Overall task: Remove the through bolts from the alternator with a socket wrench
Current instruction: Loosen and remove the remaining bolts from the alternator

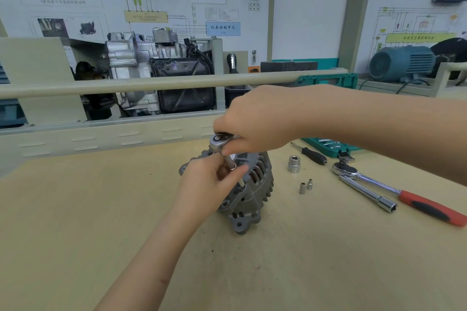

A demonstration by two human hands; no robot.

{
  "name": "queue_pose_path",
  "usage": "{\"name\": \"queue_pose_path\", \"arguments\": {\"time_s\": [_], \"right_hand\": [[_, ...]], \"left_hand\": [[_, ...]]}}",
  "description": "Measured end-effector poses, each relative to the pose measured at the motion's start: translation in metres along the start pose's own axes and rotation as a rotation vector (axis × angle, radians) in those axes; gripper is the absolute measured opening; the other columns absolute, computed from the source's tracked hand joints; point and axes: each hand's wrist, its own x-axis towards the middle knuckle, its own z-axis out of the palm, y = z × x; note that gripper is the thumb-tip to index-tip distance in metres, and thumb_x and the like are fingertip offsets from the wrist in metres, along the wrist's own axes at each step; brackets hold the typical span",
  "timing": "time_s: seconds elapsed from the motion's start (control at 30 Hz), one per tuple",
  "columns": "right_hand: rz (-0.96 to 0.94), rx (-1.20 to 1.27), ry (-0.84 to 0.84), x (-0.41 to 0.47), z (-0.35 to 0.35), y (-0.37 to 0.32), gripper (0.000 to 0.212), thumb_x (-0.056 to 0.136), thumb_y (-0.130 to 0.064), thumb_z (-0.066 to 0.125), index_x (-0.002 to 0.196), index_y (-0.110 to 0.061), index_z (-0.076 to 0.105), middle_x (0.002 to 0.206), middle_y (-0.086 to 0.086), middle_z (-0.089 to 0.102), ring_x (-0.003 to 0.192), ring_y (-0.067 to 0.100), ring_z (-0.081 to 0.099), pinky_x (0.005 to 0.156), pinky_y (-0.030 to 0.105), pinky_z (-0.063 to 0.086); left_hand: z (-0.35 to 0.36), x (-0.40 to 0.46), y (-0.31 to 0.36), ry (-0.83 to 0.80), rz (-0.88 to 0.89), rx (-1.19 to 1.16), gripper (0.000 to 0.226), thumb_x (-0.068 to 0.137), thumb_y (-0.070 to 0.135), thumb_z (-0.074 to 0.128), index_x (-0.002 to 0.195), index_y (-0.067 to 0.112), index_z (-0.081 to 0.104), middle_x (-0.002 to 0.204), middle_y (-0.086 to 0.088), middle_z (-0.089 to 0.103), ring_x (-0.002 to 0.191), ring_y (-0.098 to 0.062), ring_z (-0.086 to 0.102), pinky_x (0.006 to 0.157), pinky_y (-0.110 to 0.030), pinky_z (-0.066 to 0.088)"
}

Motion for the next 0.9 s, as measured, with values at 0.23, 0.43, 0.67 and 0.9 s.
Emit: {"name": "queue_pose_path", "arguments": {"time_s": [0.23,0.43,0.67,0.9], "right_hand": [[0.006,-0.008,-0.025,0.0023,0.0021,-0.0023,0.023,0.093,-0.025,0.043,0.104,-0.011,0.057,0.060,-0.007,0.031,0.048,0.007,0.024,0.044,0.021,0.016],[0.003,0.050,-0.008,0.0026,0.0010,-0.0021,0.026,0.094,-0.032,0.042,0.108,-0.016,0.057,0.068,-0.007,0.040,0.050,0.003,0.027,0.044,0.015,0.018],[0.021,-0.041,-0.006,-0.0001,-0.0007,-0.0034,0.022,0.092,-0.027,0.043,0.104,-0.013,0.057,0.059,-0.008,0.029,0.048,0.006,0.024,0.043,0.020,0.015],[0.017,0.006,-0.011,-0.0023,-0.0025,-0.0020,0.028,0.094,-0.035,0.042,0.109,-0.018,0.057,0.061,-0.012,0.031,0.048,0.004,0.025,0.041,0.016,0.016]], "left_hand": [[0.0013,0.0014,0.0004,0.012,0.015,0.009,0.028,0.077,0.035,0.064,0.056,0.025,0.049,0.048,0.009,0.050,0.050,-0.003,0.051,0.052,-0.015,0.039],[-0.0046,0.0015,-0.0031,-0.053,0.008,-0.027,0.023,0.079,0.029,0.064,0.074,0.007,0.064,0.060,-0.002,0.062,0.059,-0.014,0.058,0.061,-0.035,0.049],[0.0000,0.0010,0.0003,0.015,0.042,0.039,0.031,0.077,0.035,0.066,0.057,0.030,0.043,0.048,0.011,0.048,0.059,0.003,0.052,0.053,-0.011,0.037],[-0.0041,0.0011,-0.0006,-0.082,0.032,-0.006,0.030,0.083,0.034,0.056,0.078,0.006,0.064,0.063,-0.005,0.062,0.062,-0.015,0.058,0.062,-0.036,0.048]]}}
